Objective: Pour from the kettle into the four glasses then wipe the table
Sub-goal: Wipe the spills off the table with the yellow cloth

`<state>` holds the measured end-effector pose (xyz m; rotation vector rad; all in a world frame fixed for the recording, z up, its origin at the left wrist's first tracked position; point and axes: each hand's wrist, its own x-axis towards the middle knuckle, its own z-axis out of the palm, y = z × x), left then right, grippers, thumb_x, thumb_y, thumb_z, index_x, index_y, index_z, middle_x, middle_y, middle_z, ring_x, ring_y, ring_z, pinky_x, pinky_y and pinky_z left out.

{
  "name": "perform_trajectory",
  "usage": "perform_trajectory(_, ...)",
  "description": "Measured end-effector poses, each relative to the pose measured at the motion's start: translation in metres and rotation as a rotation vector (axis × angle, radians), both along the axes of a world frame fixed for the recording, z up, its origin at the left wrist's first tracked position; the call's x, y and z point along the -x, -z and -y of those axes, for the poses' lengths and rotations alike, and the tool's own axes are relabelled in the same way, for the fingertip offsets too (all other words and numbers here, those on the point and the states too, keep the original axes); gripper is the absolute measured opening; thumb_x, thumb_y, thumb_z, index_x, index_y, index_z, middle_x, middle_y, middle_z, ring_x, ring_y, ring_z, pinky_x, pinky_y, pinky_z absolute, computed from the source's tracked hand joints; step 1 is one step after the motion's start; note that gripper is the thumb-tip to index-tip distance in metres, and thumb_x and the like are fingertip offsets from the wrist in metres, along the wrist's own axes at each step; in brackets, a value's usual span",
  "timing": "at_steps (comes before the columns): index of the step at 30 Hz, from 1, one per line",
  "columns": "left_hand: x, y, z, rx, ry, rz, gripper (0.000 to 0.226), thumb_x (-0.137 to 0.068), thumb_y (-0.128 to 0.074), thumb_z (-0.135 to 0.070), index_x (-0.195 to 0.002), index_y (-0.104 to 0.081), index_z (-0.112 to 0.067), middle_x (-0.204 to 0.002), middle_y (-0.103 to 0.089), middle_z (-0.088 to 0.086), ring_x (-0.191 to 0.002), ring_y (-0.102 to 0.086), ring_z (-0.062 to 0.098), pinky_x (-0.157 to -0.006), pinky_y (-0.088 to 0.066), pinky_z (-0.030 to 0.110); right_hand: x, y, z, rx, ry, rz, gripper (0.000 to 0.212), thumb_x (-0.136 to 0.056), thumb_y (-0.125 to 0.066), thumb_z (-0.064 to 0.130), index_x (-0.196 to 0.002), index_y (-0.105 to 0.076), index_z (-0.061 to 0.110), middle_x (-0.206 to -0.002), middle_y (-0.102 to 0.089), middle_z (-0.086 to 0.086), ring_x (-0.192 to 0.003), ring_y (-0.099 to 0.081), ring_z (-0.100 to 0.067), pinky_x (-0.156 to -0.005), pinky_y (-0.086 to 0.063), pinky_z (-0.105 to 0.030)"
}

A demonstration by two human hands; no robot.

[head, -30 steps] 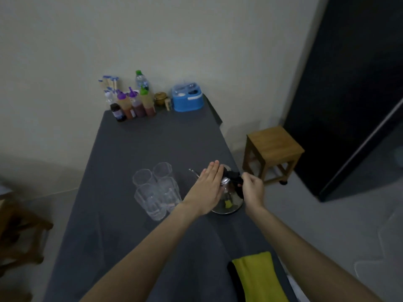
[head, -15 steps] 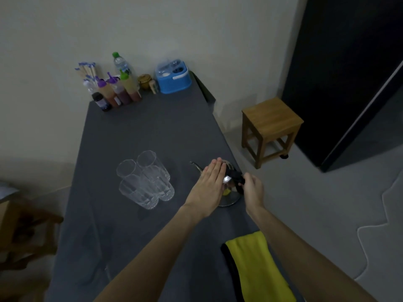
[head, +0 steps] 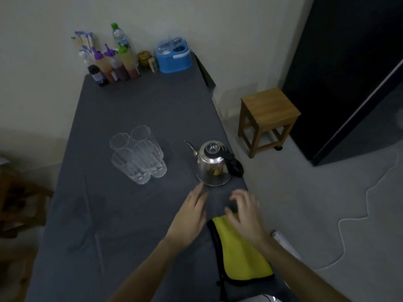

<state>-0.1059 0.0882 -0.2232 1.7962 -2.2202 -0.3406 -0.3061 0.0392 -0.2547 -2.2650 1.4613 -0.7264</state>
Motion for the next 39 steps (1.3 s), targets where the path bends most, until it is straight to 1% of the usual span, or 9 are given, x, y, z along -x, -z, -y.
perform_trajectory(3, -0.022, 0.044, -0.058, -0.128, -0.024, 0.065, 0.047, -0.092, -0.038, -0.025, -0.136, -0.042, -0.008, -0.155, -0.018, 0.006, -0.142, -0.025, 0.025, -0.115, -0.02, 0.036, 0.018, 0.028, -0.053, -0.046, -0.279, -0.281, 0.059, -0.082, -0.052, 0.057, -0.124, -0.056, 0.015, -0.142, -0.047, -0.007, -0.134, -0.037, -0.026, -0.103, -0.035, -0.05)
perform_trajectory(5, -0.036, 0.059, -0.084, -0.19, -0.05, 0.127, 0.051, -0.093, -0.037, -0.03, -0.14, -0.038, -0.011, -0.156, -0.017, 0.004, -0.141, -0.027, 0.025, -0.116, -0.011, 0.034, 0.026, 0.033, -0.073, -0.084, -0.326, -0.386, 0.08, -0.084, -0.044, 0.07, -0.142, -0.043, 0.015, -0.155, -0.029, -0.009, -0.145, -0.022, -0.028, -0.111, -0.02, -0.055)
perform_trajectory(7, -0.047, 0.064, -0.102, -0.21, -0.104, 0.163, 0.054, -0.097, -0.031, -0.035, -0.146, -0.03, -0.014, -0.157, -0.015, 0.006, -0.144, -0.018, 0.023, -0.117, -0.007, 0.033, 0.029, 0.031, -0.078, -0.103, -0.323, -0.456, 0.088, -0.082, -0.039, 0.077, -0.148, -0.032, 0.019, -0.159, -0.019, -0.009, -0.147, -0.014, -0.028, -0.11, -0.014, -0.061)
perform_trajectory(12, -0.069, 0.069, -0.133, -0.216, -0.123, 0.199, 0.057, -0.101, -0.027, -0.039, -0.151, -0.016, -0.015, -0.159, -0.009, 0.006, -0.147, -0.006, 0.019, -0.117, -0.007, 0.036, 0.014, 0.029, -0.078, -0.161, -0.377, -0.553, 0.08, -0.089, -0.031, 0.071, -0.151, -0.024, 0.021, -0.159, -0.01, -0.016, -0.147, -0.007, -0.032, -0.109, -0.027, -0.06)
perform_trajectory(19, -0.108, 0.073, -0.17, -0.21, -0.152, 0.145, 0.055, -0.102, -0.028, -0.037, -0.15, -0.019, -0.013, -0.159, -0.013, 0.006, -0.146, -0.012, 0.019, -0.117, -0.01, 0.037, -0.044, 0.026, -0.087, -0.083, -0.527, -0.612, 0.082, -0.09, -0.031, 0.07, -0.152, -0.017, 0.017, -0.16, -0.003, -0.016, -0.148, -0.002, -0.03, -0.114, -0.019, -0.052)
perform_trajectory(23, -0.148, 0.073, -0.204, -0.214, -0.269, 0.109, 0.056, -0.101, -0.027, -0.038, -0.15, -0.02, -0.012, -0.159, -0.014, 0.005, -0.146, -0.014, 0.018, -0.117, -0.01, 0.036, -0.075, 0.028, -0.097, -0.064, -0.552, -0.628, 0.079, -0.091, -0.033, 0.066, -0.152, -0.019, 0.017, -0.16, -0.005, -0.015, -0.148, -0.005, -0.029, -0.115, -0.016, -0.048)
perform_trajectory(30, -0.252, 0.068, -0.264, -0.177, -0.618, 0.065, 0.057, -0.099, -0.03, -0.038, -0.147, -0.027, -0.008, -0.156, -0.023, 0.009, -0.146, -0.012, 0.016, -0.12, -0.003, 0.033, -0.114, 0.032, -0.09, 0.019, -0.653, -0.626, 0.055, -0.1, -0.018, 0.037, -0.151, -0.019, 0.017, -0.159, -0.014, -0.014, -0.147, -0.014, -0.027, -0.108, -0.032, -0.051)
perform_trajectory(35, -0.29, 0.076, -0.275, -0.164, -0.821, 0.064, 0.061, -0.099, -0.024, -0.044, -0.15, -0.02, -0.011, -0.158, -0.014, 0.005, -0.147, -0.007, 0.016, -0.12, -0.002, 0.035, -0.19, 0.033, -0.094, 0.109, -0.872, -0.588, 0.052, -0.101, -0.023, 0.035, -0.15, -0.025, 0.018, -0.158, -0.018, -0.013, -0.146, -0.017, -0.026, -0.11, -0.028, -0.049)
perform_trajectory(39, -0.306, 0.076, -0.274, -0.134, -0.867, 0.067, 0.054, -0.1, -0.023, -0.039, -0.149, -0.025, -0.017, -0.158, -0.015, 0.005, -0.146, -0.008, 0.017, -0.12, -0.002, 0.036, -0.273, 0.034, -0.118, 0.161, -1.12, -0.558, 0.058, -0.098, -0.034, 0.041, -0.151, -0.024, 0.019, -0.158, -0.017, -0.013, -0.147, -0.012, -0.027, -0.113, -0.024, -0.05)
